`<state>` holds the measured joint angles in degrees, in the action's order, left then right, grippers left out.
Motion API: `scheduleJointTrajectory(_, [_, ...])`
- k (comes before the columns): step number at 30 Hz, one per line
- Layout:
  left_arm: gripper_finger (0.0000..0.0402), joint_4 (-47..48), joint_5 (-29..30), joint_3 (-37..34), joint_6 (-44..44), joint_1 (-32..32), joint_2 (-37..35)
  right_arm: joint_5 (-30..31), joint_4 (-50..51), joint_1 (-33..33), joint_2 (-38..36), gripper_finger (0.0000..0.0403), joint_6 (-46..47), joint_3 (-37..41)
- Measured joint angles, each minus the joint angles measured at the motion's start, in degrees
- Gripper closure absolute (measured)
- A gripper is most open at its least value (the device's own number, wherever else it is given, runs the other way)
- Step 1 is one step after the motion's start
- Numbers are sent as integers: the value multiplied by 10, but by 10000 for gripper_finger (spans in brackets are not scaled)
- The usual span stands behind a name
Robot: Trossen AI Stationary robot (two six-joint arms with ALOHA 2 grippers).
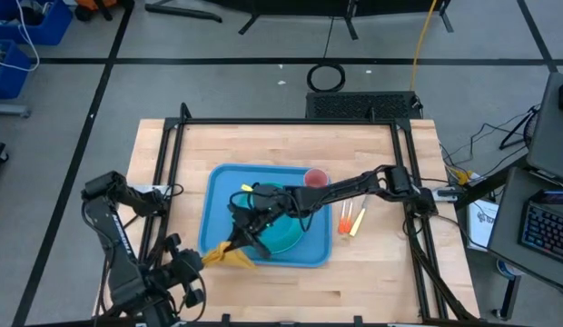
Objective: Set up tray
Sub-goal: Put the yellow napkin on the blue serving tray to the left of the green plate
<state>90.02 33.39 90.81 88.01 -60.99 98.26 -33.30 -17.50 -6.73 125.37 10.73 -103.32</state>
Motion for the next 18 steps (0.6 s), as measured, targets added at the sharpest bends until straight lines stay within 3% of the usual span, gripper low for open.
scheduleJointTrajectory(6, [389, 2, -7, 14, -5, 0, -10, -21, -2, 18, 31, 403, 26, -43])
scheduleJointTrajectory(18, [389, 1, -9, 12, 20, 5, -11, -20, -12, 37, 55, 403, 53, -45])
